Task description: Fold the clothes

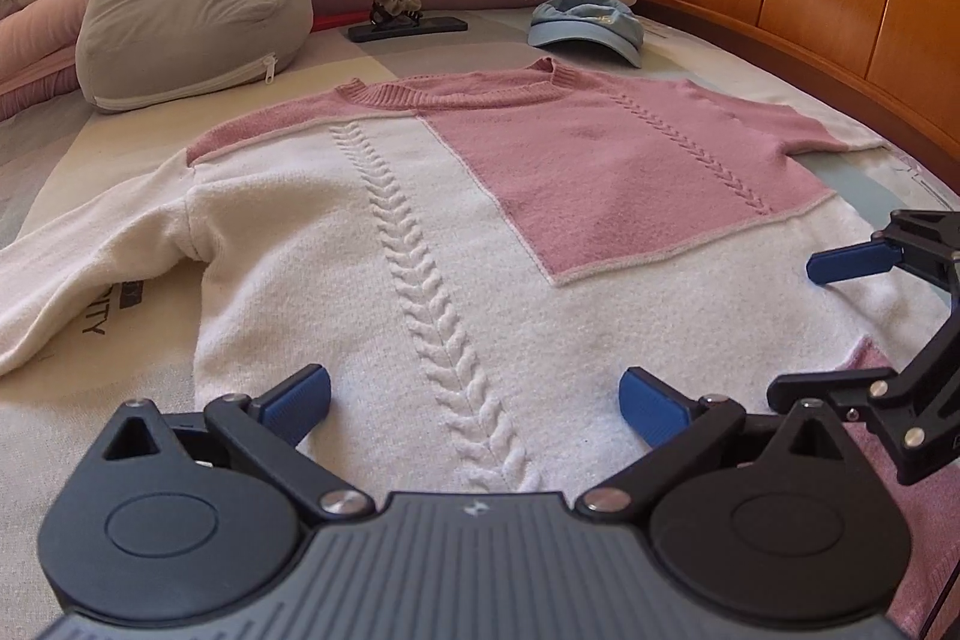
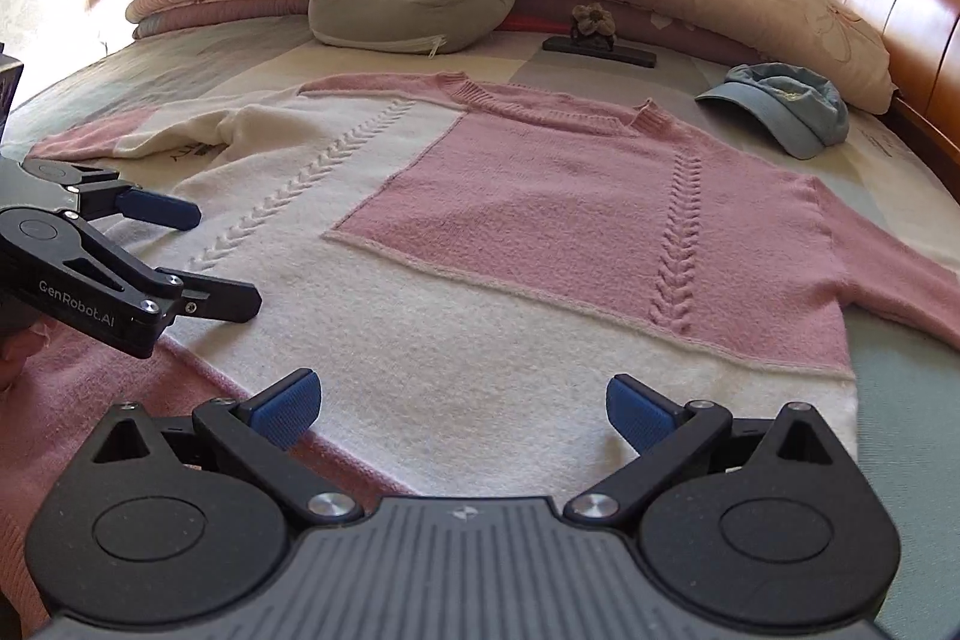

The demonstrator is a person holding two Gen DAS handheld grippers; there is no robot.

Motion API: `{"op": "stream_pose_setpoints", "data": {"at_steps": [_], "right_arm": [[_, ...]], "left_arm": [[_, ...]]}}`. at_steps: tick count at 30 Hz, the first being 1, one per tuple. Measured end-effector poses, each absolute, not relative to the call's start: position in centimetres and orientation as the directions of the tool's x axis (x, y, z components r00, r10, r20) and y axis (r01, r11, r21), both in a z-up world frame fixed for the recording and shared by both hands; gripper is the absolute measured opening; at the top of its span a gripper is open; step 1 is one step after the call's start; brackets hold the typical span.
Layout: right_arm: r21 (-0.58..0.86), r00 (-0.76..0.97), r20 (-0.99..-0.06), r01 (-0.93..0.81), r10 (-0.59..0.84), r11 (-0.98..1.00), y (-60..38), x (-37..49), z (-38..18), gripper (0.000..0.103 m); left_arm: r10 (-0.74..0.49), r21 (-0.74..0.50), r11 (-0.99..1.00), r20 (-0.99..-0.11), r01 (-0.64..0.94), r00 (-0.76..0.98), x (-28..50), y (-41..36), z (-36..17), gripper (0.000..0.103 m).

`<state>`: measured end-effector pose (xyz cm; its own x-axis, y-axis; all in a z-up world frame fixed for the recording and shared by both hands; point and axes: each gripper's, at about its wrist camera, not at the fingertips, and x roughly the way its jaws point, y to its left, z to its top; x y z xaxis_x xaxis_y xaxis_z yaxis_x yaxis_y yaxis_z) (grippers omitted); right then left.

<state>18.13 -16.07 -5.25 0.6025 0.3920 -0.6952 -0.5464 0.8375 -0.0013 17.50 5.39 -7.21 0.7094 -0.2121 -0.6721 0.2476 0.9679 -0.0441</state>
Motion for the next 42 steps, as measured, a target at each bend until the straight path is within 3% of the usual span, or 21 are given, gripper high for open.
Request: {"op": "stream_pose_setpoints", "data": {"at_steps": [11, 17, 21, 26, 31, 35, 42], "right_arm": [[0.003, 0.545, -0.745, -0.573, 0.383, 0.82, -23.3, 11.4, -5.3, 0.103], [0.007, 0.547, -0.722, -0.607, 0.424, 0.795, -20.3, 11.0, -4.0, 0.103], [-0.029, 0.503, -0.77, -0.641, 0.391, 0.767, -19.3, 10.5, -5.5, 0.103], [0.04, 0.502, -0.778, -0.559, 0.377, 0.828, -24.5, 7.9, -5.5, 0.103], [-0.001, 0.504, -0.801, -0.54, 0.323, 0.842, -24.0, 7.7, -4.6, 0.103], [0.047, 0.548, -0.756, -0.499, 0.357, 0.865, -23.8, 9.8, -4.7, 0.103], [0.113, 0.514, -0.766, -0.483, 0.386, 0.868, -25.3, 8.7, -4.7, 0.103]], "left_arm": [[-0.206, -0.032, 0.968, -0.676, 0.25, 0.708, 17.2, 5.3, -7.0, 0.102], [-0.202, -0.025, 0.968, -0.675, 0.252, 0.709, 17.0, 5.2, -7.1, 0.102], [-0.205, -0.024, 0.966, -0.677, 0.257, 0.707, 16.9, 5.2, -7.0, 0.102], [-0.203, -0.019, 0.965, -0.681, 0.26, 0.704, 16.7, 5.0, -6.8, 0.102], [-0.223, -0.022, 0.959, -0.672, 0.282, 0.706, 16.3, 4.6, -6.5, 0.102], [-0.247, -0.032, 0.952, -0.67, 0.305, 0.7, 16.1, 4.4, -6.4, 0.102], [-0.25, -0.033, 0.951, -0.667, 0.307, 0.702, 15.8, 4.4, -5.9, 0.102]]}}
